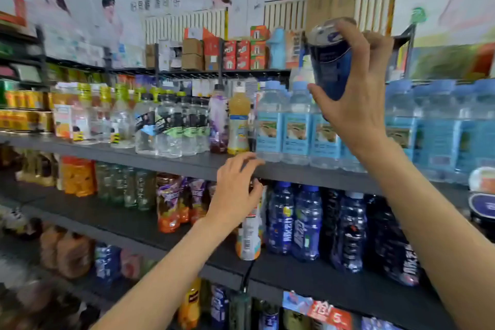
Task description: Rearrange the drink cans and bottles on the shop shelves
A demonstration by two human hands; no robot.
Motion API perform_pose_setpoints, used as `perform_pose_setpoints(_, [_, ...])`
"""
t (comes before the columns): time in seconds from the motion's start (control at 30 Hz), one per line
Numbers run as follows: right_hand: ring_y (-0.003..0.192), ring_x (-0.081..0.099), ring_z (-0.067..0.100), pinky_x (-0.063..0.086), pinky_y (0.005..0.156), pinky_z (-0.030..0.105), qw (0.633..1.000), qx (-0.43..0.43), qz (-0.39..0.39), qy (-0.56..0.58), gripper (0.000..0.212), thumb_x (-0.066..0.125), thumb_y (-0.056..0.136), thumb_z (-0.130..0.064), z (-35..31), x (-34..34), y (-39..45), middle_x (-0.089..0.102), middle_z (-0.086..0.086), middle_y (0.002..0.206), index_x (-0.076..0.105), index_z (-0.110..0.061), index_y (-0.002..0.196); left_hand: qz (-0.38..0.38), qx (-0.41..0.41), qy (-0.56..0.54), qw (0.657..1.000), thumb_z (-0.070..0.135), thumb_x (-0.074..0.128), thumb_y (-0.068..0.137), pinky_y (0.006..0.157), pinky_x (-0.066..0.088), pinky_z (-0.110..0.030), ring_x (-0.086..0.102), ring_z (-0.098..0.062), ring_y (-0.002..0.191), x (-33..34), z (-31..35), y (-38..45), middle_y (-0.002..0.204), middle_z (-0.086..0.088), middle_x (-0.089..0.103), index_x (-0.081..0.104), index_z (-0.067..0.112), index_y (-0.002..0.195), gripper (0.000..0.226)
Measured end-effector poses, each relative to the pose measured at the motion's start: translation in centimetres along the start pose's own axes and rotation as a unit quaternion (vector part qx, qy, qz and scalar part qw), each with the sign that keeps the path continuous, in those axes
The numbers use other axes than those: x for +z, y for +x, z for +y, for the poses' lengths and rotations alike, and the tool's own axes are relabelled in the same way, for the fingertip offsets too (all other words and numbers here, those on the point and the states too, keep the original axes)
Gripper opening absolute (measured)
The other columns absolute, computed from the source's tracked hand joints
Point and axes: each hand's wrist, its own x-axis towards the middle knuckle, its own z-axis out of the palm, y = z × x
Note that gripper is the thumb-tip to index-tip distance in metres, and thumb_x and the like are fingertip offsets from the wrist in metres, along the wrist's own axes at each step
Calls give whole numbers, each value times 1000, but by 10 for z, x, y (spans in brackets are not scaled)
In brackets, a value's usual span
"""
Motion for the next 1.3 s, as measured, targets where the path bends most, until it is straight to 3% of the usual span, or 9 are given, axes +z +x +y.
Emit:
perform_pose_setpoints(0.17, [111, 35, 23, 35, 91, 25, 997, 4, -41, 72, 73, 72, 79, -16, -116, 137, -18, 38, 24, 125, 26, -33, 133, 13, -112, 38, 993, 15, 47, 93, 100, 20, -30, 43, -8, 97, -115, -126, -41, 114, 7, 40, 40, 22, 133, 41])
perform_pose_setpoints(0.3, [112, 37, 23, 35, 91, 24, 989, 2, -63, 131, 77, 73, 78, -14, -202, 231, -31, 33, 16, 127, 24, -29, 136, 2, -166, 36, 985, 15, 53, 91, 102, 28, -32, 50, 0, 81, -189, -225, -72, 100, 14, 48, 36, 22, 134, 48])
perform_pose_setpoints(0.4, [117, 38, 27, 41, 93, 33, 981, 0, -93, 168, 74, 70, 81, -15, -252, 292, -35, 29, 0, 128, 23, -30, 137, -8, -195, 37, 980, 16, 55, 90, 100, 38, -43, 54, 0, 83, -239, -284, -94, 95, 21, 47, 34, 21, 135, 50])
perform_pose_setpoints(0.5, [119, 37, 27, 35, 97, 30, 976, 21, -107, 186, 71, 68, 82, -14, -291, 359, -35, 41, 16, 133, 28, -18, 141, -5, -210, 58, 976, 19, 54, 90, 98, 41, -45, 54, -2, 86, -291, -342, -114, 96, 21, 49, 32, 22, 136, 50])
perform_pose_setpoints(0.6, [130, 36, 28, 32, 108, 35, 947, 98, -147, 269, 72, 68, 83, -13, -339, 422, -33, 38, 13, 142, 29, -10, 143, 23, -252, 71, 965, 17, 52, 91, 87, 47, -38, 55, -4, 87, -338, -399, -127, 100, 13, 53, 34, 20, 134, 47])
perform_pose_setpoints(0.77, [121, 28, -7, 23, 96, -2, 902, 116, -182, 374, 73, 69, 84, -16, -417, 531, -33, 34, 1, 144, 26, -12, 143, 47, -295, 84, 951, 16, 51, 93, 68, 45, -26, 56, -7, 83, -399, -510, -135, 94, 15, 48, 32, 17, 134, 45])
perform_pose_setpoints(0.87, [122, 30, -8, 22, 90, -8, 891, 103, -197, 397, 79, 71, 82, -17, -451, 613, -36, 36, -2, 144, 23, -16, 145, 45, -284, 90, 953, 15, 51, 92, 68, 42, -23, 55, -6, 84, -428, -590, -131, 98, 13, 51, 31, 16, 135, 47])
perform_pose_setpoints(1.1, [131, 38, 13, 35, 102, 23, 860, 170, -195, 440, 86, 74, 78, -10, -536, 807, -18, 37, 4, 146, 22, -18, 146, 40, -302, 143, 942, 13, 52, 92, 85, 44, -28, 53, -10, 95, -509, -779, -110, 113, 1, 56, 27, 13, 140, 54])
perform_pose_setpoints(1.3, [131, 36, 4, 38, 106, 31, 849, 180, -203, 454, 89, 77, 75, -9, -601, 945, -7, 32, -11, 146, 22, -23, 144, 74, -310, 141, 937, 14, 51, 93, 79, 46, -31, 54, -12, 86, -561, -934, -92, 103, 6, 53, 27, 14, 140, 53])
